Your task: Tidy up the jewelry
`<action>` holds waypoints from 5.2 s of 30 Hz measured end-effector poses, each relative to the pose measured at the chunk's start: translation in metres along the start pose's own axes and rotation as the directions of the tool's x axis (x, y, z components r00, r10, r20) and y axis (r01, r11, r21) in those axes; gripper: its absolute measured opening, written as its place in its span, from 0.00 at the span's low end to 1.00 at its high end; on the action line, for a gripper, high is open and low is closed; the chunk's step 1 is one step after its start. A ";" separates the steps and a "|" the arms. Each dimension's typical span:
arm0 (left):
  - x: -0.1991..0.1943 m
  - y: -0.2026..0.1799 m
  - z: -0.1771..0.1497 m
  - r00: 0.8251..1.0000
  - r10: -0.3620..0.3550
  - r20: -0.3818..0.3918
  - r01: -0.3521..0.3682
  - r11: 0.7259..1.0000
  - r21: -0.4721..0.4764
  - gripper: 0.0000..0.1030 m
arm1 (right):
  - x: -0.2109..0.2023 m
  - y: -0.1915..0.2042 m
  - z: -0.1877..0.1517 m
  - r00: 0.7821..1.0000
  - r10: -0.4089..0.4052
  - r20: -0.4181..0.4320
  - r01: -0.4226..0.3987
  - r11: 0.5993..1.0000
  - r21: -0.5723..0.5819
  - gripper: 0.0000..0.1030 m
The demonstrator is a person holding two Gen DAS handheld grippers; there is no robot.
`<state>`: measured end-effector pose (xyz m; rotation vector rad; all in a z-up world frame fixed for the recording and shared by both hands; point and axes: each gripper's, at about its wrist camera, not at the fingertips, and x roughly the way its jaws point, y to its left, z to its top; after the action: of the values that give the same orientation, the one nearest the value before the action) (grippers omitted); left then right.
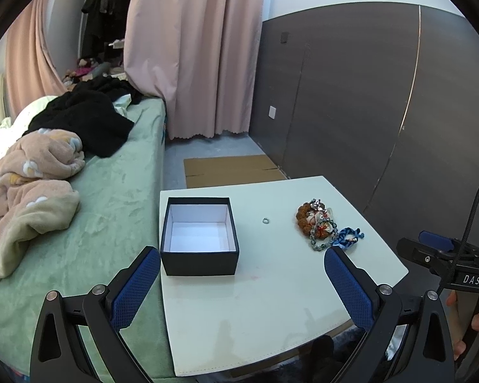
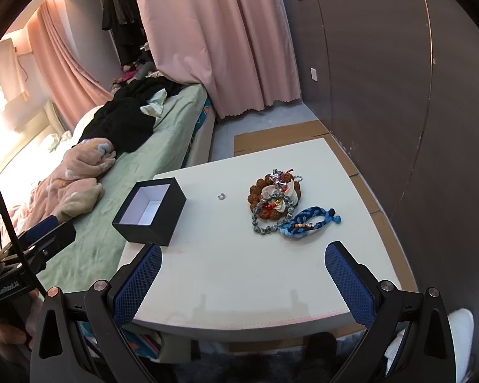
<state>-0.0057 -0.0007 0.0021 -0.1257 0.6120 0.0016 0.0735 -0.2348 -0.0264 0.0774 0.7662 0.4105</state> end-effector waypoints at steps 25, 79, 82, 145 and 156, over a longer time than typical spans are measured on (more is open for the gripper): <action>0.002 -0.011 -0.004 1.000 -0.028 -0.007 0.029 0.999 0.021 0.99 | 0.003 0.001 0.000 1.000 -0.009 -0.004 0.009 1.000 -0.001 1.00; 0.106 -0.047 0.025 0.959 -0.205 -0.197 0.215 0.976 0.030 0.68 | 0.059 -0.118 0.023 0.995 0.018 -0.098 0.030 0.884 0.466 0.73; 0.127 -0.054 0.025 0.943 -0.227 -0.244 0.239 0.971 0.023 0.58 | 0.073 -0.127 0.025 0.993 0.043 -0.112 0.022 0.854 0.520 0.70; 0.129 -0.054 0.036 0.952 -0.260 -0.161 0.258 0.966 -0.033 0.09 | 0.114 -0.095 0.035 0.973 0.228 0.022 -0.195 0.772 0.605 0.10; 0.108 -0.007 0.054 0.966 -0.242 -0.085 0.234 0.967 -0.100 0.09 | 0.113 -0.057 0.048 0.943 0.313 0.116 -0.326 0.787 0.524 0.10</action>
<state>0.1137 -0.0053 -0.0155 -0.2867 0.6906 -0.2116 0.1988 -0.2397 -0.0787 0.7535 0.8301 0.5056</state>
